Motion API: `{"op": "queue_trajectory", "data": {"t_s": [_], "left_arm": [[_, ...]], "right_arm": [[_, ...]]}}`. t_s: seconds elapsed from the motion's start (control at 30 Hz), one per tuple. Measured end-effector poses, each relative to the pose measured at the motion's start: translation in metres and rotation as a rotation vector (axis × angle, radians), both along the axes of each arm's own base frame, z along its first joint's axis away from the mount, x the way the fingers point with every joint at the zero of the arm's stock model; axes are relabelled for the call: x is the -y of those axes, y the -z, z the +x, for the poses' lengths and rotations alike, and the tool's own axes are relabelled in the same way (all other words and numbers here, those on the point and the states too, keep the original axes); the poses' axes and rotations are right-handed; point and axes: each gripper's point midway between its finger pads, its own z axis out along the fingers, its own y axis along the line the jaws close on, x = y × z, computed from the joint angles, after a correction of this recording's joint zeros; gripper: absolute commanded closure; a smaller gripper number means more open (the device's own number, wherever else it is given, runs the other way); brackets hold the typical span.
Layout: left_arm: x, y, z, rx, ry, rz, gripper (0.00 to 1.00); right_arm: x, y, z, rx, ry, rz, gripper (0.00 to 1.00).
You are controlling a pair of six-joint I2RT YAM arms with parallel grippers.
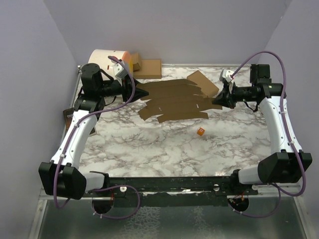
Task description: Fold the paper box
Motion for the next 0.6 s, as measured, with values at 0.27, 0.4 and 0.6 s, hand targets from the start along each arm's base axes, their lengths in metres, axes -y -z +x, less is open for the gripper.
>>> {"op": "queue_trajectory", "data": {"t_s": [0.27,0.4,0.6], "left_arm": [[0.0062,0.0068,0.0079,-0.019,0.023,0.010,0.71],[0.0079,0.0083,0.0069,-0.032,0.033,0.012,0.84],[0.0086,0.0071,0.0052,-0.027,0.044,0.012,1.00]], "right_arm": [[0.0000,0.0006,-0.0019,-0.008,-0.002,-0.001,0.99],[0.0000,0.0007,-0.0026,-0.007,-0.005,-0.003,0.99],[0.0000,0.0011,-0.0032,-0.010,-0.005,-0.003,0.99]]}}
